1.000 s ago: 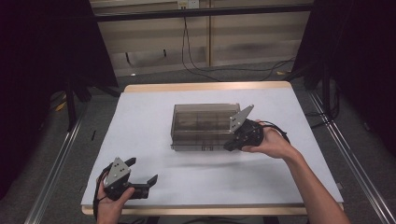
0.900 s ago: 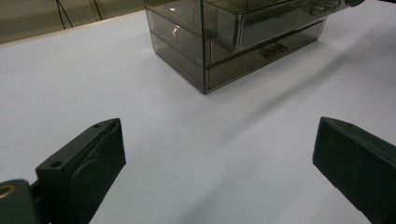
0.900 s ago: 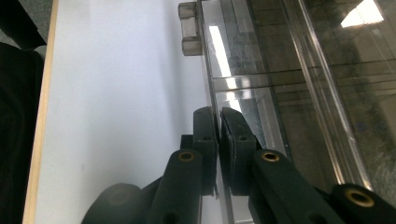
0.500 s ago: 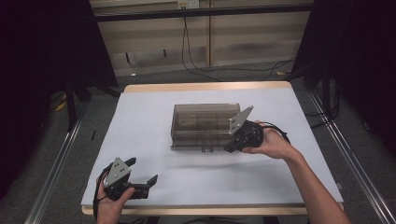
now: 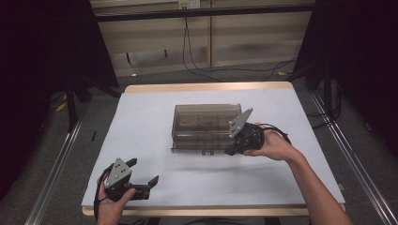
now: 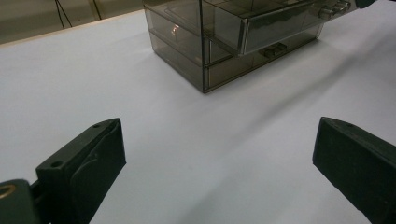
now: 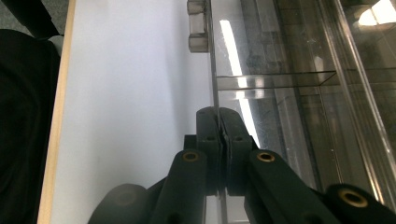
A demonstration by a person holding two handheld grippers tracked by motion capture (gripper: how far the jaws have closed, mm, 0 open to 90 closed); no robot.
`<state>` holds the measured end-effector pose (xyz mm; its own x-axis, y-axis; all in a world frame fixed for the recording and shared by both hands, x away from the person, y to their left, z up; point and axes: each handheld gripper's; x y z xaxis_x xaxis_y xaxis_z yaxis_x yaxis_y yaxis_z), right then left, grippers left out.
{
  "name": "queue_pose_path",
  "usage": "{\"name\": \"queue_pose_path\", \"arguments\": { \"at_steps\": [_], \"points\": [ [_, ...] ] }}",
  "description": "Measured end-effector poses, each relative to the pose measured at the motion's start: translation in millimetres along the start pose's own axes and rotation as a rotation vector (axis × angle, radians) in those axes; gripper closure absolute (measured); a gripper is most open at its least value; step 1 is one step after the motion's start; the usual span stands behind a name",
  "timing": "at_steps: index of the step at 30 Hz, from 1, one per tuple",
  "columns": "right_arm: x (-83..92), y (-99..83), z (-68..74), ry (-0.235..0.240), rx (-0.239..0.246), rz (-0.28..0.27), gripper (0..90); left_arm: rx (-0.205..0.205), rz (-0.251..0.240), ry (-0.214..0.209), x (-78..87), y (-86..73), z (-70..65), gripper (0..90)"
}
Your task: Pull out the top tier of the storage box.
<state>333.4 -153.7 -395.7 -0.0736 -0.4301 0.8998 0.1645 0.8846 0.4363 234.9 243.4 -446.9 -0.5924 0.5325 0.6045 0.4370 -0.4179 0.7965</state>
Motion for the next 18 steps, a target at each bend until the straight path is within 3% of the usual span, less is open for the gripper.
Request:
{"name": "queue_pose_path", "arguments": {
  "at_steps": [18],
  "points": [
    [1.2, 0.2, 7.7, 0.016, 0.020, 0.022, 89.2, -0.001, -0.005, -0.006, -1.9, 0.9, -0.4, 2.4]
  ]
}}
Point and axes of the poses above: each handheld gripper's, and its own axes: x roughly backward along the jaws, y roughly out of its top, z roughly to its left, and after that the axes turned 9 degrees about z, right-handed
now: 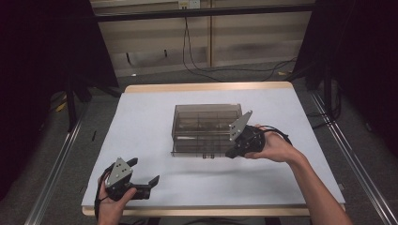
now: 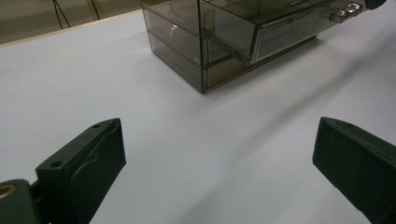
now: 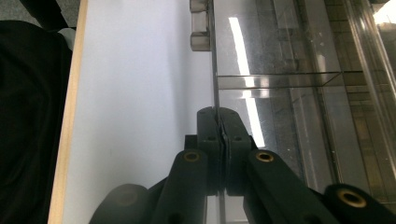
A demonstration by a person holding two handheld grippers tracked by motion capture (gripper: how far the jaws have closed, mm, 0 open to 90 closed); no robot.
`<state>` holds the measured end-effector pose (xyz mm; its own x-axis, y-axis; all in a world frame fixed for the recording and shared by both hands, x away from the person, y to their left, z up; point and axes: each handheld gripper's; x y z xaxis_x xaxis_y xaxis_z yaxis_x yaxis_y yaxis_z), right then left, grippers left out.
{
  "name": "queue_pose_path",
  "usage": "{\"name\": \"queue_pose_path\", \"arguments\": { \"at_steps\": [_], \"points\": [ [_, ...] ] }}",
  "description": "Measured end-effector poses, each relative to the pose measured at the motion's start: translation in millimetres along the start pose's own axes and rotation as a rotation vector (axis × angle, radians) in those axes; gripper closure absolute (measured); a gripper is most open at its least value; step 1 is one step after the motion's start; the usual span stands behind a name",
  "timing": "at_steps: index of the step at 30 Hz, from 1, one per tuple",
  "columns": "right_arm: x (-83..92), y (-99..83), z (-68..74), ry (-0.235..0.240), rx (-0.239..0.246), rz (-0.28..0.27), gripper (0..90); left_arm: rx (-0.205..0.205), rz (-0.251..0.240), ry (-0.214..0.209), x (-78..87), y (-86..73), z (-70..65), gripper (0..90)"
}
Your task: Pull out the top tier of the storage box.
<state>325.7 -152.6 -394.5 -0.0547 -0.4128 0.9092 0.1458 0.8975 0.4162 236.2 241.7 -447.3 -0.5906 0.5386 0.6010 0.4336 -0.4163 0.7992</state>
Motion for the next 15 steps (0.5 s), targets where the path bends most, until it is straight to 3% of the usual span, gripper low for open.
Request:
{"name": "queue_pose_path", "arguments": {
  "at_steps": [15],
  "points": [
    [0.5, 0.1, 4.6, 0.005, 0.015, 0.014, 89.2, -0.009, 0.007, 0.002, -0.2, 0.8, 1.3, 2.4]
  ]
}}
Point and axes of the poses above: each handheld gripper's, and its own axes: x roughly backward along the jaws, y roughly out of its top, z roughly to its left, and after that the axes turned 9 degrees about z, right-handed
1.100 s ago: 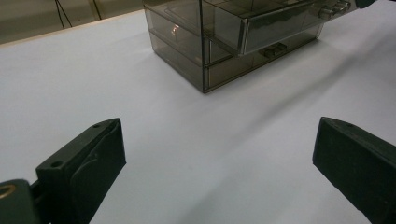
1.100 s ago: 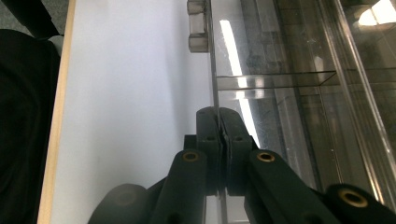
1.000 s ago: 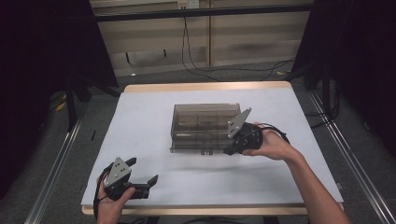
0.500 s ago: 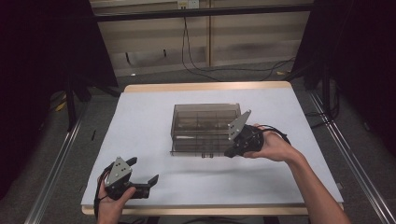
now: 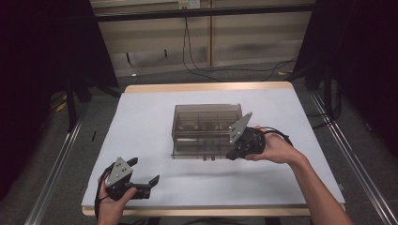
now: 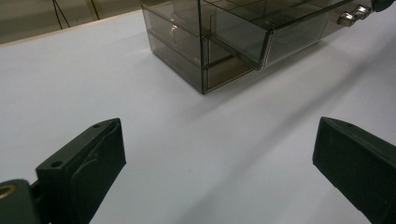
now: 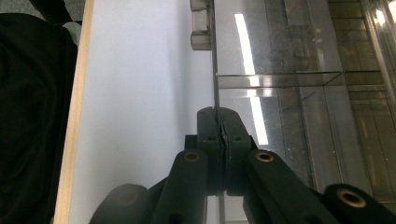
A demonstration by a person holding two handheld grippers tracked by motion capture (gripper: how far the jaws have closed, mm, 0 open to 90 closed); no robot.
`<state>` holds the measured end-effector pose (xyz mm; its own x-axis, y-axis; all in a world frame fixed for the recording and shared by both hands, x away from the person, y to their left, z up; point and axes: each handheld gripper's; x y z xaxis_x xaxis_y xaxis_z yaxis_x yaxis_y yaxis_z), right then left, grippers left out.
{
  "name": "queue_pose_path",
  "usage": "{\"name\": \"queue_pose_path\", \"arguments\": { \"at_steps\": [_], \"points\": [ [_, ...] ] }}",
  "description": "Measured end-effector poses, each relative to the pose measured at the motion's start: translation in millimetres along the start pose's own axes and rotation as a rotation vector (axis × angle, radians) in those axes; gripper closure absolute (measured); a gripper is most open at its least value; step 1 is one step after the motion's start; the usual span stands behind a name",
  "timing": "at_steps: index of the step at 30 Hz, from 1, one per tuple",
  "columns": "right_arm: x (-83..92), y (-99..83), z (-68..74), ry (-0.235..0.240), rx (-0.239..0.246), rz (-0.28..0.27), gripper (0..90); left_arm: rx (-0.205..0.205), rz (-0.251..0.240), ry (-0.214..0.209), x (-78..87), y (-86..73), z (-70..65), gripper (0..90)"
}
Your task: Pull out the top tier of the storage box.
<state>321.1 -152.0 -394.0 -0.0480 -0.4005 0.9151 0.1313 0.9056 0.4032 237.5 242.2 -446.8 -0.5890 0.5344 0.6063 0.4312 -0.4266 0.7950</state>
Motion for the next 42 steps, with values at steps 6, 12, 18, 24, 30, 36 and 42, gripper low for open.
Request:
{"name": "queue_pose_path", "arguments": {
  "at_steps": [6, 12, 18, 24, 30, 36, 42],
  "points": [
    [0.3, 0.4, 3.2, 0.011, 0.010, 0.014, 89.3, 0.003, -0.001, 0.001, -0.5, 0.1, -0.4, 2.4],
    [0.2, -0.1, 3.3, 0.014, 0.016, 0.013, 89.1, -0.005, 0.002, -0.001, -0.7, 0.3, 0.0, 2.4],
    [0.4, 0.3, 4.6, 0.019, 0.010, 0.019, 89.0, -0.004, 0.002, 0.000, -0.6, 0.3, -0.1, 2.4],
    [-0.3, 0.0, 4.5, 0.025, 0.004, 0.015, 88.7, -0.006, 0.004, -0.002, -1.0, 0.4, -0.1, 2.4],
    [-0.6, 0.0, 4.8, 0.030, 0.001, 0.018, 88.3, -0.002, 0.000, 0.000, -0.8, 0.4, -0.4, 2.4],
    [-0.9, -1.6, 2.2, 0.024, -0.018, -0.004, 81.2, -0.002, 0.002, -0.003, -1.1, 0.6, -0.5, 2.4],
    [7.7, -3.0, 3.4, -0.005, -0.055, -0.080, 65.4, -0.004, 0.001, -0.003, -1.4, 0.7, -0.3, 2.4]
  ]
}}
Point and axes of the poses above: each handheld gripper's, and its own axes: x roughly backward along the jaws, y roughly out of its top, z roughly to its left, and after that the axes turned 9 degrees about z, right-handed
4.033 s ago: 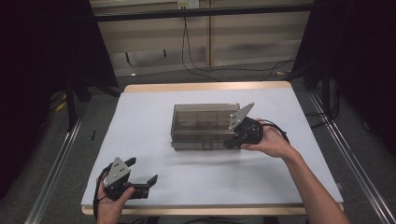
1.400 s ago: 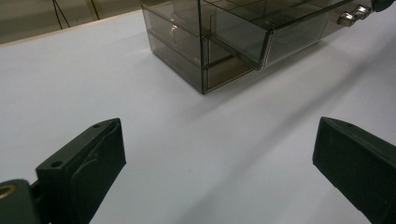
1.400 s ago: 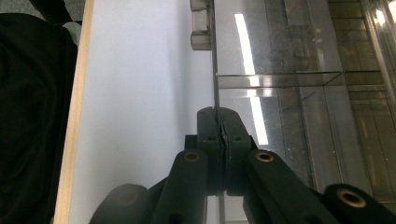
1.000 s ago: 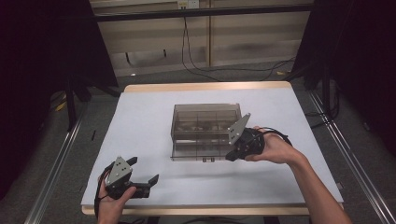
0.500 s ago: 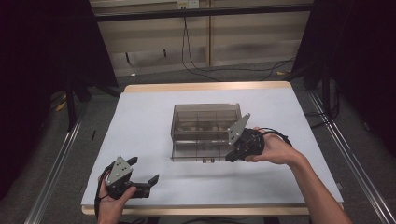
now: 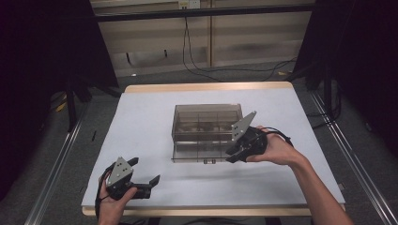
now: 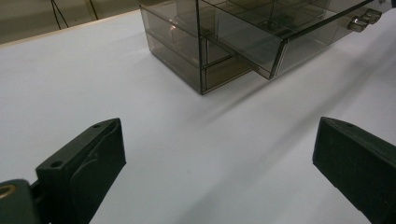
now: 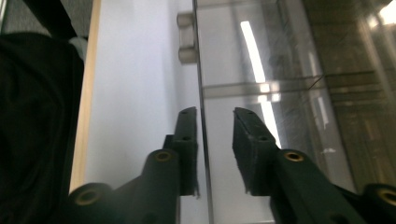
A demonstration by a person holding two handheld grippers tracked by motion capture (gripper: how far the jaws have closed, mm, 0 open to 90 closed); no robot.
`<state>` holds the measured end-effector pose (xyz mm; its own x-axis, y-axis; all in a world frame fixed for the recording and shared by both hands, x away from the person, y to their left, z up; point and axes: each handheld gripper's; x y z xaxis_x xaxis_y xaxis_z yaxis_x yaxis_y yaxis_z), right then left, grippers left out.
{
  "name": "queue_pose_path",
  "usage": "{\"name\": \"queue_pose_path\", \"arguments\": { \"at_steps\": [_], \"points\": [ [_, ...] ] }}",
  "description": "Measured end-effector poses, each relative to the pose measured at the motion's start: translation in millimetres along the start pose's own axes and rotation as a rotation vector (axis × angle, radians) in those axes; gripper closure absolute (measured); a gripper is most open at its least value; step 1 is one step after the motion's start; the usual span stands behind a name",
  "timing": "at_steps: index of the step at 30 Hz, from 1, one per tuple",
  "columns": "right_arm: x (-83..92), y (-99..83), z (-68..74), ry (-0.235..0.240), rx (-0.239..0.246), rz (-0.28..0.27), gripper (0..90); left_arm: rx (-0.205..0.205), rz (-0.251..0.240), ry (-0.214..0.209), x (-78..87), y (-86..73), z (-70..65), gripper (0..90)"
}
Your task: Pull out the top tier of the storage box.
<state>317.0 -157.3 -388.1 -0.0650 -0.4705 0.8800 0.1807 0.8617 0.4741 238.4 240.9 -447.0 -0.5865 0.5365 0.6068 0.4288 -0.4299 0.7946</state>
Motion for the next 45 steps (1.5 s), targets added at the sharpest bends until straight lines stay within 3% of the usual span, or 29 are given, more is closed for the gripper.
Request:
{"name": "queue_pose_path", "arguments": {
  "at_steps": [2, 5, 12, 14, 16, 20, 28, 31, 45],
  "points": [
    [1.9, -0.3, -0.1, 0.001, 0.001, -0.015, 64.2, 0.000, 0.002, 0.004, -0.1, 0.1, 0.0, 2.4],
    [8.0, -3.4, 0.3, -0.042, -0.041, -0.066, 53.7, 0.001, 0.002, 0.001, -0.9, 0.3, -0.5, 2.4],
    [18.5, -3.9, 5.1, -0.089, -0.089, -0.165, 38.8, -0.004, 0.001, 0.004, -1.7, 0.8, -0.8, 2.5],
    [24.8, -3.7, 9.9, -0.149, -0.127, -0.204, 33.0, 0.001, 0.002, 0.004, -2.0, 0.7, -0.3, 2.4],
    [26.0, -5.2, 10.5, -0.163, -0.140, -0.218, 31.4, 0.005, 0.002, 0.004, -2.5, 0.9, 0.0, 2.5],
    [27.3, -19.6, 13.0, -0.230, -0.225, -0.275, 27.9, 0.003, 0.008, 0.002, -4.6, 2.0, 0.0, 2.5],
    [40.0, -37.4, 17.0, -0.264, -0.350, -0.349, 19.7, -0.003, 0.015, 0.012, -6.2, 3.3, -0.3, 2.6],
    [41.6, -48.4, 20.1, -0.303, -0.400, -0.384, 16.6, -0.003, 0.013, 0.010, -6.1, 3.2, -0.4, 2.6],
    [47.0, -87.8, 36.7, -0.388, -0.541, -0.464, 16.8, 0.006, 0.016, 0.007, -5.1, 3.3, -3.9, 2.6]
  ]
}}
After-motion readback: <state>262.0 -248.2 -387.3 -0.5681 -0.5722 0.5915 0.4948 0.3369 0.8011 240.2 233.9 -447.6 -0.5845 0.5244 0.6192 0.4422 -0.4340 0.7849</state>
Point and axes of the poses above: each handheld gripper's, and its own axes: x roughly backward along the jaws, y roughly out of its top, z roughly to its left, and after that the axes turned 9 degrees about z, right-handed
